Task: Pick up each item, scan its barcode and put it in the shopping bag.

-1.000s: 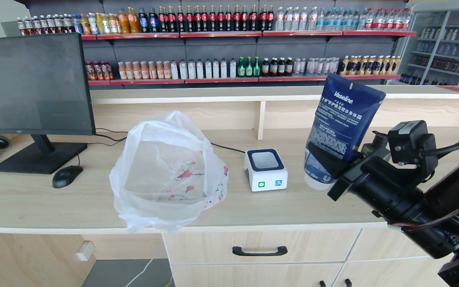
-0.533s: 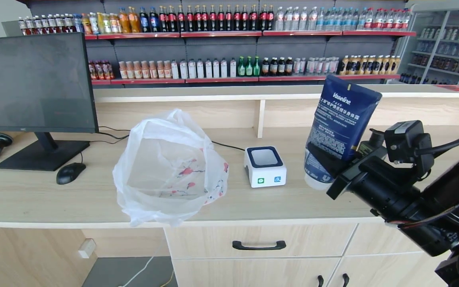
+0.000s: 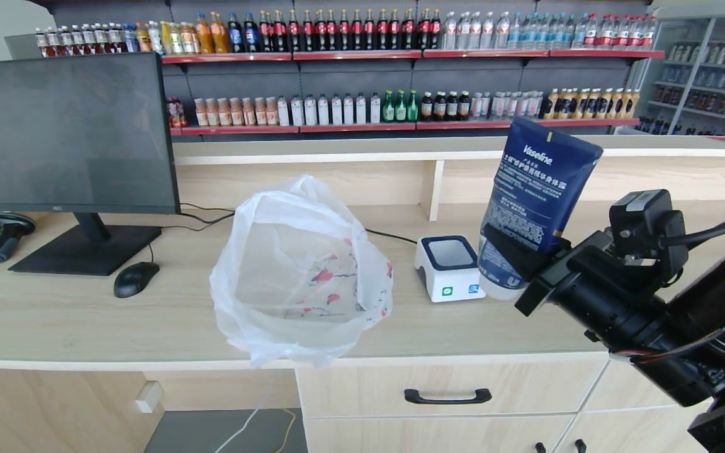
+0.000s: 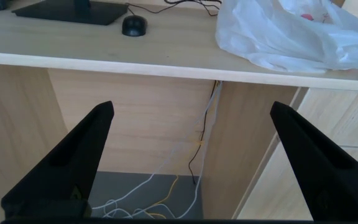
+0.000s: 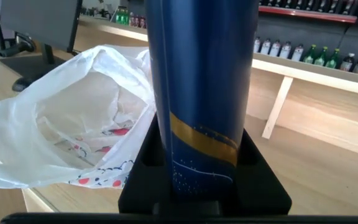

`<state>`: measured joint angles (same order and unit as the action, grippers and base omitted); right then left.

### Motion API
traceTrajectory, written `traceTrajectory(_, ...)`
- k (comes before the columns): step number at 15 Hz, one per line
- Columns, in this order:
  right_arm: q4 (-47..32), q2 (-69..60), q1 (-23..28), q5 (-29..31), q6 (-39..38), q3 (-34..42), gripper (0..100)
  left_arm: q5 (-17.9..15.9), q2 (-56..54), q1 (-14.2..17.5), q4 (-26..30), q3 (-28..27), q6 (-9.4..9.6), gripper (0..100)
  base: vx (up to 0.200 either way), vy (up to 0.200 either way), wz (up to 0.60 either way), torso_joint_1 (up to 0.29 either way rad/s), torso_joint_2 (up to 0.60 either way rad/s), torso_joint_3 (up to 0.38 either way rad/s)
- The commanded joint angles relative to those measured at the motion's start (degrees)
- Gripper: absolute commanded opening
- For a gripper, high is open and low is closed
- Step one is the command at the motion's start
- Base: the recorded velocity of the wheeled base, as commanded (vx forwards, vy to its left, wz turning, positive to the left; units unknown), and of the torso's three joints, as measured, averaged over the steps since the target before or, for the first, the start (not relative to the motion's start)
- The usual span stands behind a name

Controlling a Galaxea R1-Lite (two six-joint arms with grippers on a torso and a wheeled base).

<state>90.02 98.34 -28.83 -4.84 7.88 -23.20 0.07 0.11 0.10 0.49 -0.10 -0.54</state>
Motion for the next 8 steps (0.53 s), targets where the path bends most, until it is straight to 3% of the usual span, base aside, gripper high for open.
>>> traceTrajectory(1, -0.02, 0.54, 0.27, 0.01, 0.21, -0.88, 0, 0.01, -0.02, -0.01, 0.04, 0.01, -0.08, 100, 0.0, 0.0, 0.0, 0.0, 0.0, 0.0)
traceTrajectory(4, -0.02, 2.29, 4.84, -0.61, 3.02, -4.4, 0, 0.01, -0.02, -0.01, 0.04, 0.01, -0.08, 100, 0.0, 0.0, 0.0, 0.0, 0.0, 0.0)
traceTrajectory(8, -0.02, 4.49, 5.54, -5.53, 6.01, -7.04, 0, 0.01, -0.02, -0.01, 0.04, 0.01, -0.08, 100, 0.0, 0.0, 0.0, 0.0, 0.0, 0.0)
